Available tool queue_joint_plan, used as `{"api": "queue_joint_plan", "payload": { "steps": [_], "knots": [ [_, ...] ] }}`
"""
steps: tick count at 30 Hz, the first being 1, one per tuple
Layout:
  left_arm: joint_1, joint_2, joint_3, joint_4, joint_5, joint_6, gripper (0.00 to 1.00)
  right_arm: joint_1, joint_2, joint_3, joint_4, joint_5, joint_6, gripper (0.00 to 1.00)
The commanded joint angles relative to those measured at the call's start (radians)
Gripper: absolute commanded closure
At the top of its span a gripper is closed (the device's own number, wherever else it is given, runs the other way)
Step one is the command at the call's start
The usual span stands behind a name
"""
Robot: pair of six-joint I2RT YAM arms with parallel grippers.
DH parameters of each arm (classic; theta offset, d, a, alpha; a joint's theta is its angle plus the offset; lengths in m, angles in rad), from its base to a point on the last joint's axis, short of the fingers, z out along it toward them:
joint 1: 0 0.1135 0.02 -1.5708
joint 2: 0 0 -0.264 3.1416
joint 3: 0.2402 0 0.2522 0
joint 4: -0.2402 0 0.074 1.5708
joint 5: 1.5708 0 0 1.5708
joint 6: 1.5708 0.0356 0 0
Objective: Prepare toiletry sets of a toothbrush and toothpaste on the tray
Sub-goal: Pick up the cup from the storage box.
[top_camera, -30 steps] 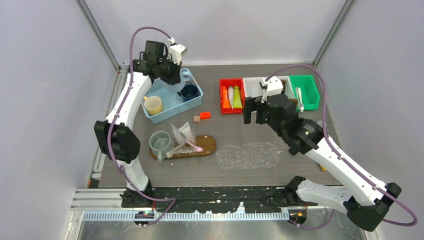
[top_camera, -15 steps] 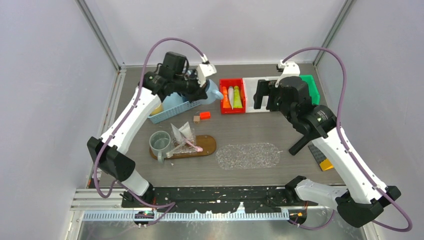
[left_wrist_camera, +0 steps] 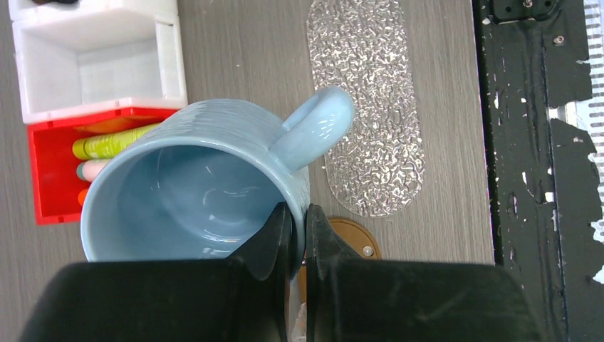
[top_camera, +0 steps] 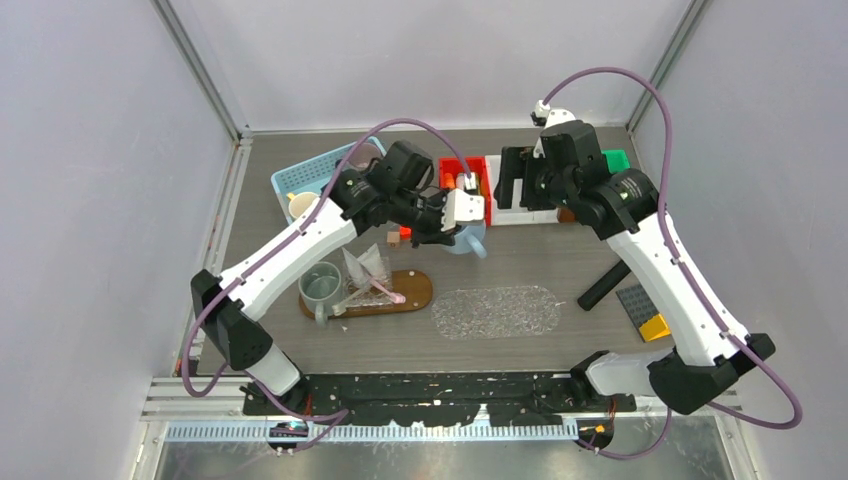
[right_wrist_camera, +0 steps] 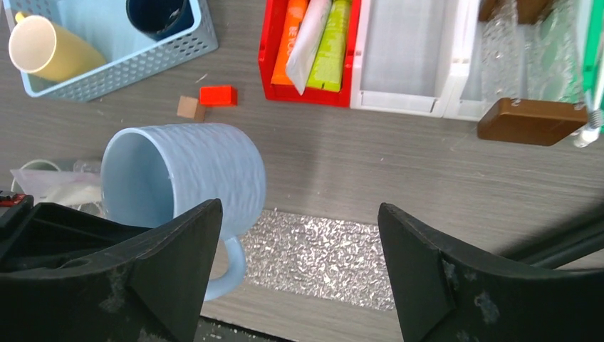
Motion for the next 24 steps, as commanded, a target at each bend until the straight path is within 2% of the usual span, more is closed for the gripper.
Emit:
{"api": "queue_joint_plan", "payload": {
  "steps": [1,9,17,24],
  "knots": [
    [-0.041,-0.025,0.026,0.08,0.016,0.076,1.0,-0.004,0.027,0.064,-0.052,-0.091,0.002,0.15],
    [-0.089,-0.005,0.03,0.076,-0.009,0.096,1.0,-0.004,0.109,0.121,-0.108,-0.28,-0.003,0.28],
    [-0.117,0.026,0.06,0.047,-0.024,0.119,1.0,-0.003,0.178,0.139,-0.157,-0.362,-0.019,0.37],
    [-0.138,0.04,0.08,0.021,-0.03,0.135,1.0,0.018,0.225,0.139,-0.194,-0.299,-0.047,0.46]
  ]
}}
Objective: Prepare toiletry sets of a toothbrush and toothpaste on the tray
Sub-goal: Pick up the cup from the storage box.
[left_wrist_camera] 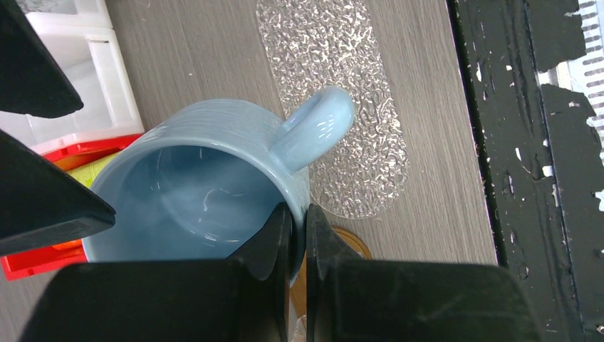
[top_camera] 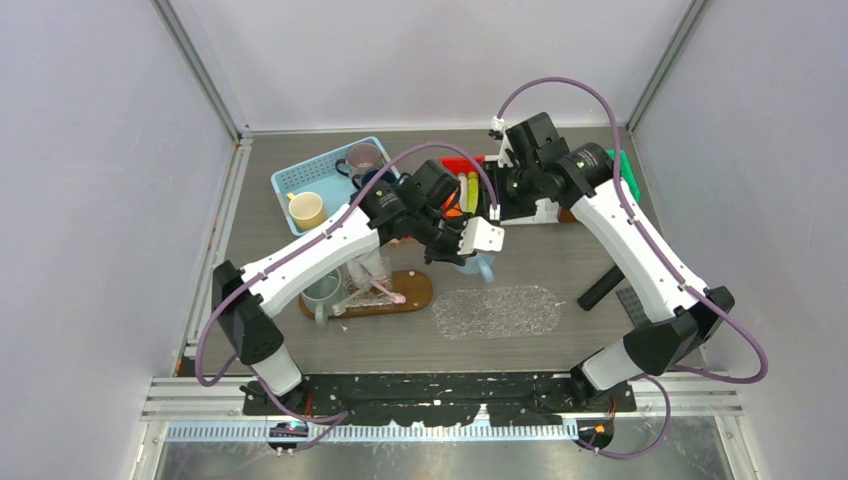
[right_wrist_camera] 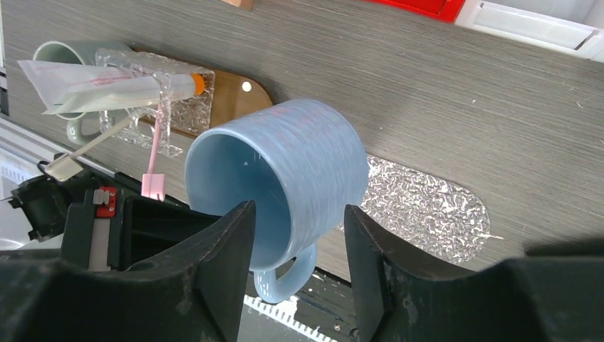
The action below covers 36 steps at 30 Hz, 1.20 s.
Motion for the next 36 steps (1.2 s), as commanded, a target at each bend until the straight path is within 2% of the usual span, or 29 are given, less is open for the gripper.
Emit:
{"api": "queue_joint_plan", "payload": {
  "steps": [1,12,14,16,19,22,24,27,31,36],
  "knots": [
    [-0.018,-0.025,0.08,0.055,0.013,0.048,1.0,0.018,0.019,0.044,-0.034,0.029,-0.029,0.46],
    [-0.029,-0.025,0.084,0.034,0.009,0.065,1.0,0.091,0.107,0.067,-0.075,0.12,-0.056,0.54],
    [-0.031,-0.025,0.084,0.031,0.009,0.068,1.0,0.103,0.125,0.075,-0.083,0.146,-0.066,0.59],
    [-0.033,-0.026,0.083,0.025,0.008,0.068,1.0,0.113,0.14,0.085,-0.094,0.172,-0.074,0.67],
    [-0.033,-0.029,0.079,0.024,0.006,0.065,1.0,0.128,0.15,0.093,-0.098,0.201,-0.076,0.85],
    [-0.033,-0.042,0.062,0.041,-0.003,0.057,1.0,0.135,0.147,0.091,-0.095,0.233,-0.072,0.98],
    [-0.033,-0.06,0.038,0.065,-0.018,0.045,0.94,0.136,0.142,0.088,-0.092,0.258,-0.065,0.99],
    [-0.033,-0.088,0.012,0.092,-0.045,0.019,0.78,0.136,0.132,0.079,-0.072,0.287,-0.039,0.99],
    [-0.033,-0.13,-0.005,0.099,-0.086,-0.017,0.52,0.137,0.136,0.07,-0.048,0.314,-0.002,0.99],
    [-0.033,-0.224,-0.067,0.153,-0.155,-0.064,0.25,0.137,0.146,0.056,0.0,0.322,0.034,0.99]
  ]
}}
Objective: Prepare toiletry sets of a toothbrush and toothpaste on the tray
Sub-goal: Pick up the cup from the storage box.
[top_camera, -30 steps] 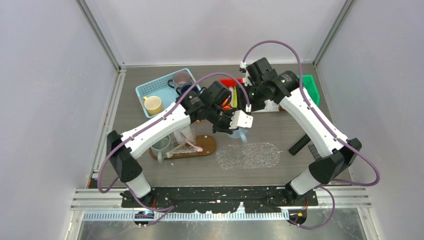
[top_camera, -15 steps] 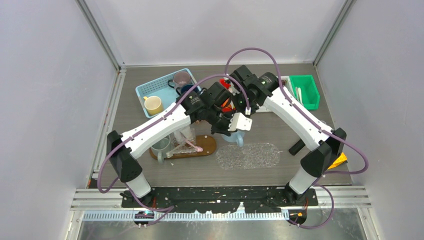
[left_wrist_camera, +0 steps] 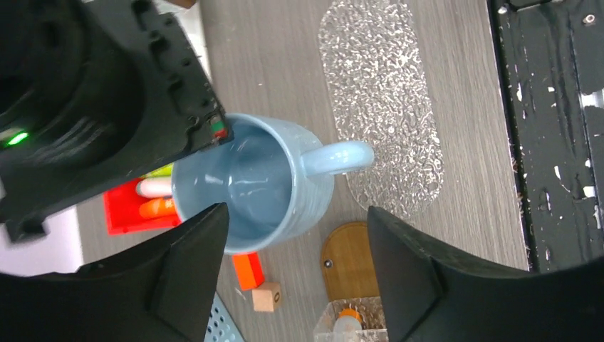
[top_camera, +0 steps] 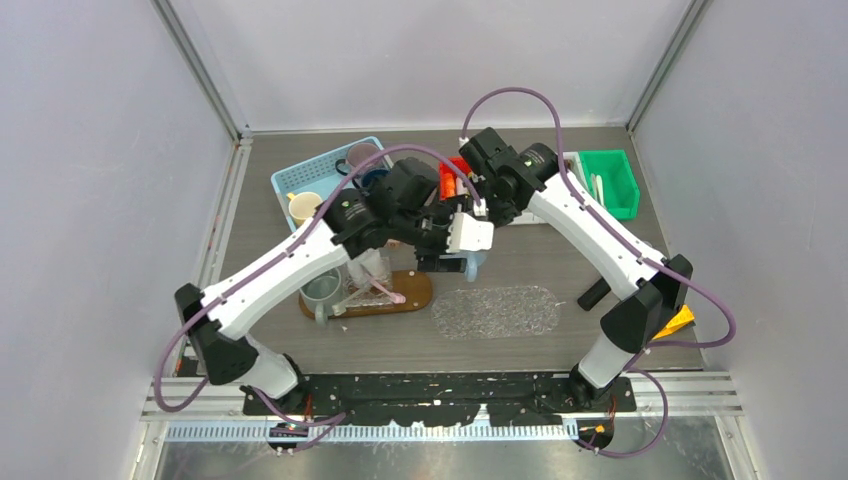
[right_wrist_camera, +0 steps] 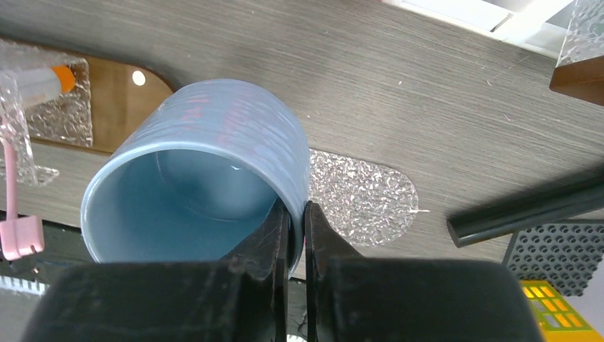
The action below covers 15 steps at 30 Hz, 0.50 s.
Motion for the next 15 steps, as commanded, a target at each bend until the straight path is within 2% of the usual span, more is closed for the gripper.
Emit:
{"api": "queue_joint_plan", "payload": {
  "steps": [1,6,8,12,15],
  "knots": [
    [-0.005,-0.121,-0.049,0.103,-0.067,-0.063,0.21,0.001,-0.016,0.006,0.105,0.017,0.076,0.99],
    [0.006,-0.209,-0.088,0.158,-0.147,-0.17,0.04,0.005,-0.007,-0.019,0.154,0.028,0.099,0.99],
    [0.027,-0.243,-0.105,0.192,-0.189,-0.223,0.01,0.013,0.001,-0.035,0.169,0.032,0.108,0.99],
    [0.108,-0.322,-0.164,0.288,-0.287,-0.348,0.0,0.037,0.015,-0.072,0.215,0.038,0.133,0.99],
    [0.218,-0.388,-0.228,0.369,-0.361,-0.442,0.0,0.077,0.032,-0.084,0.234,0.057,0.145,0.99]
  ]
}}
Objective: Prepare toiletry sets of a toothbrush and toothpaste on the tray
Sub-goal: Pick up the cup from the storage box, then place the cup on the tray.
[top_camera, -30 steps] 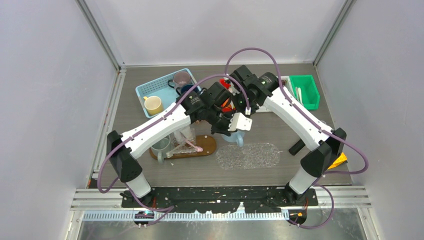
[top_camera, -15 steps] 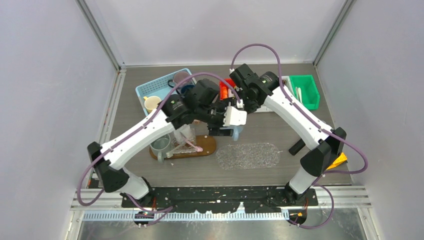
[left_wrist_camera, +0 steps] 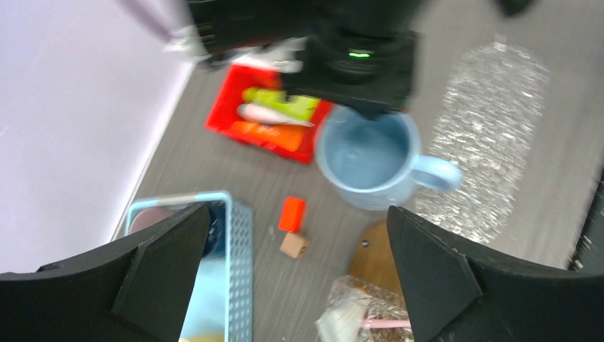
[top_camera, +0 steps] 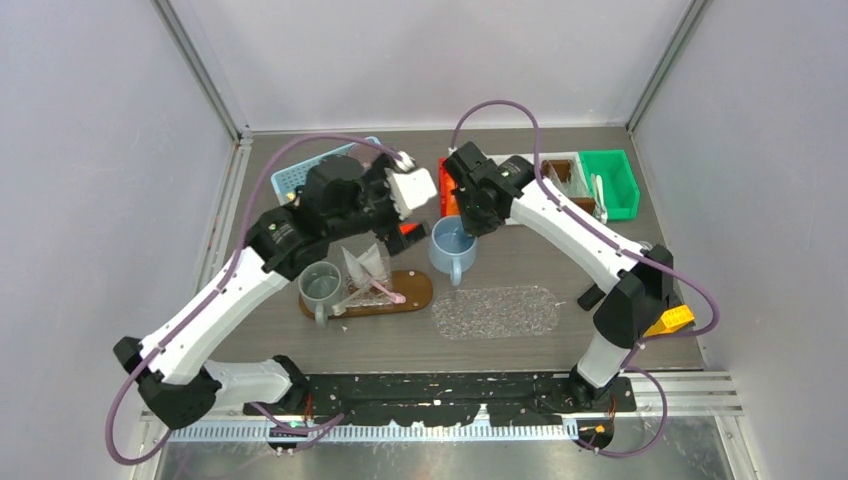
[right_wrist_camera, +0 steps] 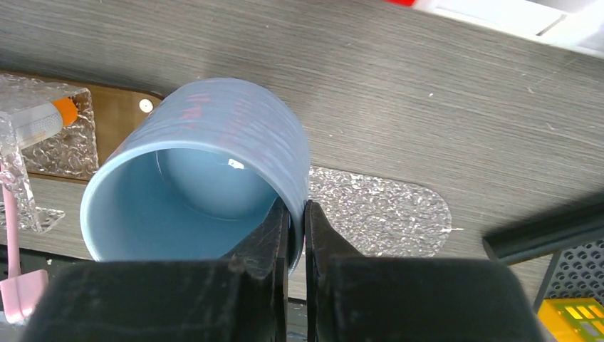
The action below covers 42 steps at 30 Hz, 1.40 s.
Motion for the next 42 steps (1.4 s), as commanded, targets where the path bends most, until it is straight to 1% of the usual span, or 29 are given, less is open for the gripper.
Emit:
{"api": "queue_joint_plan", "payload": {
  "steps": [1,2,5,8,12,15,19,25,33,42],
  "knots": [
    [0.141,-0.102,-0.075,0.185,-0.163,-0.192,0.0,0.055,0.008,0.007,0.111,0.024,0.057,0.99],
    [0.174,-0.119,-0.104,0.206,-0.219,-0.217,0.0,0.069,0.019,0.005,0.115,0.032,0.067,0.99],
    [0.262,-0.17,-0.166,0.256,-0.327,-0.299,0.0,0.096,0.031,-0.003,0.127,0.054,0.088,0.99],
    [0.328,-0.221,-0.223,0.295,-0.445,-0.355,0.0,0.123,0.031,-0.02,0.159,0.075,0.122,0.99],
    [0.396,-0.275,-0.291,0.342,-0.64,-0.399,0.0,0.155,0.037,-0.038,0.18,0.097,0.175,0.99],
    [0.431,-0.317,-0.353,0.408,-0.71,-0.4,0.0,0.192,0.047,-0.041,0.187,0.12,0.199,0.99],
    [0.456,-0.359,-0.43,0.496,-0.747,-0.387,0.0,0.226,0.075,-0.041,0.187,0.149,0.231,0.99],
    [0.463,-0.385,-0.502,0.56,-0.763,-0.363,0.0,0.254,0.11,-0.033,0.18,0.171,0.255,0.99],
    [0.464,-0.394,-0.535,0.599,-0.783,-0.333,0.0,0.278,0.151,0.002,0.141,0.185,0.28,0.99],
    [0.464,-0.392,-0.543,0.604,-0.77,-0.331,0.0,0.31,0.157,-0.003,0.157,0.173,0.315,0.99]
  ]
}}
